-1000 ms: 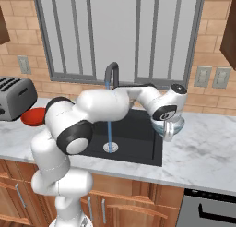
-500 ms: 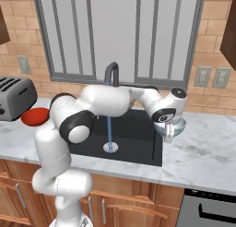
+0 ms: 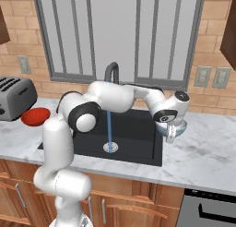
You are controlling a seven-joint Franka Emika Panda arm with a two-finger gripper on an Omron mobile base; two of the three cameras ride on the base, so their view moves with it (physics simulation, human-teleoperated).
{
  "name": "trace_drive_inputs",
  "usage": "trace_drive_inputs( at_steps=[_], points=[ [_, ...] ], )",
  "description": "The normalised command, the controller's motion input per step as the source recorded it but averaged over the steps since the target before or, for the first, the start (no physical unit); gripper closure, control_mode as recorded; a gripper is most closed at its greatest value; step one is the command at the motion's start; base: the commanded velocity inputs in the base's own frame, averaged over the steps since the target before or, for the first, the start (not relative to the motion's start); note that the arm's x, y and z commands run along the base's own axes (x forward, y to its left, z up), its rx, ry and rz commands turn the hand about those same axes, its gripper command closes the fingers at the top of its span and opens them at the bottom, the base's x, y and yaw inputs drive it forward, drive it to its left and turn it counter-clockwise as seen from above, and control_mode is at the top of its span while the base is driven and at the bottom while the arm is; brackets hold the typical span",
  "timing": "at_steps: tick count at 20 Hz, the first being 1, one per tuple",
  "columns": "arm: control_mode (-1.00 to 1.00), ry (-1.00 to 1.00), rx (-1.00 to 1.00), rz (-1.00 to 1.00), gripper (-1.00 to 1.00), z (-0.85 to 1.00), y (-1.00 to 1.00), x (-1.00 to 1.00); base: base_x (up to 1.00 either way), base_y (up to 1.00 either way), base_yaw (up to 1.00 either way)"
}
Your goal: Rinse each bowl for a few seconds and place them down in the sink or on the counter.
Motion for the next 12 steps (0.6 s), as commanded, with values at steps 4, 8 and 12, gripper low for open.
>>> trace_drive_inputs(
  at_steps=[4,8,12],
  points=[
    [-1.0,0.01,0.06,0.0,1.0,-0.2,-0.21,0.25,0.0,0.0,0.0],
    [-1.0,0.0,0.04,0.0,1.0,-0.21,-0.21,0.22,0.0,0.0,0.0],
    [-1.0,0.0,0.04,0.0,1.0,-0.23,-0.19,0.22,0.0,0.0,0.0]
  ],
)
